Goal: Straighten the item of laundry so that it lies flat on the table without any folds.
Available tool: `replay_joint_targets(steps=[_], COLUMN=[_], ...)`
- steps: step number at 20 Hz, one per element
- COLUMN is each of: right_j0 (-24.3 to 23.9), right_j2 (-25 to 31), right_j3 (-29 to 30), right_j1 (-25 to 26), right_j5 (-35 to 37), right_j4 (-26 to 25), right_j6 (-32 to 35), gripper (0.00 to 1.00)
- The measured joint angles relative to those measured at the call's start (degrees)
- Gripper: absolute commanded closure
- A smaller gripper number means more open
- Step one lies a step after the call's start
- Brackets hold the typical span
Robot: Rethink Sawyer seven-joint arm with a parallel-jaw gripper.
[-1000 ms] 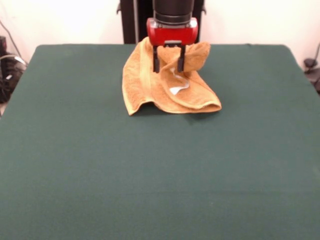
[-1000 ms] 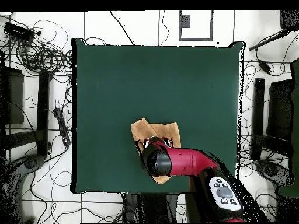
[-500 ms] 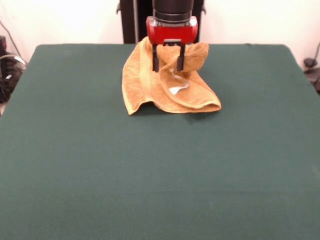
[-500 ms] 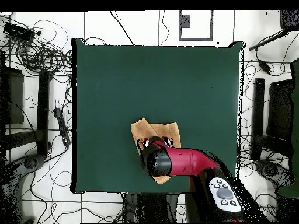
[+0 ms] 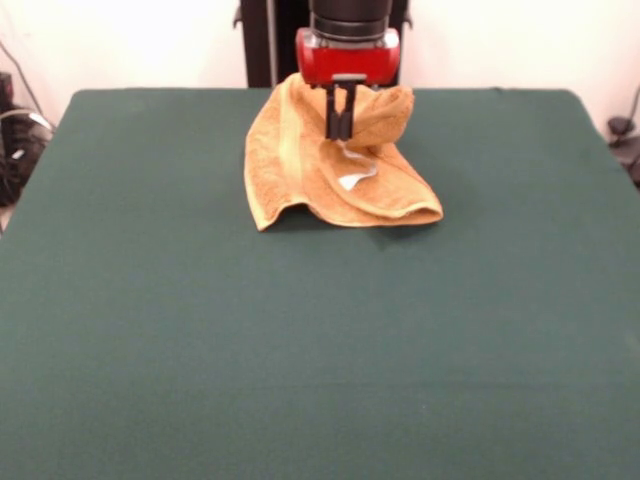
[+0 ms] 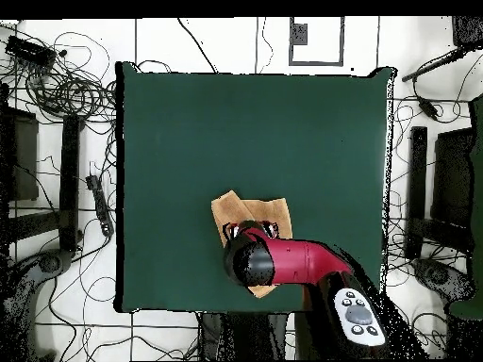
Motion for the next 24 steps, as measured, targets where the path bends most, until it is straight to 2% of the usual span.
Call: replay_joint_targets(steps=[14,24], right_j0=[1.98,13.07], right_j2=[-0.93,-5.41], right_j3=[0.00,0.02], right_j1=[-0.01,-0.02], right_j5=[0.00,0.00], right_j4=[0.55,7.23], right_j6=[0.00,0.05], gripper=[1.00,1.00])
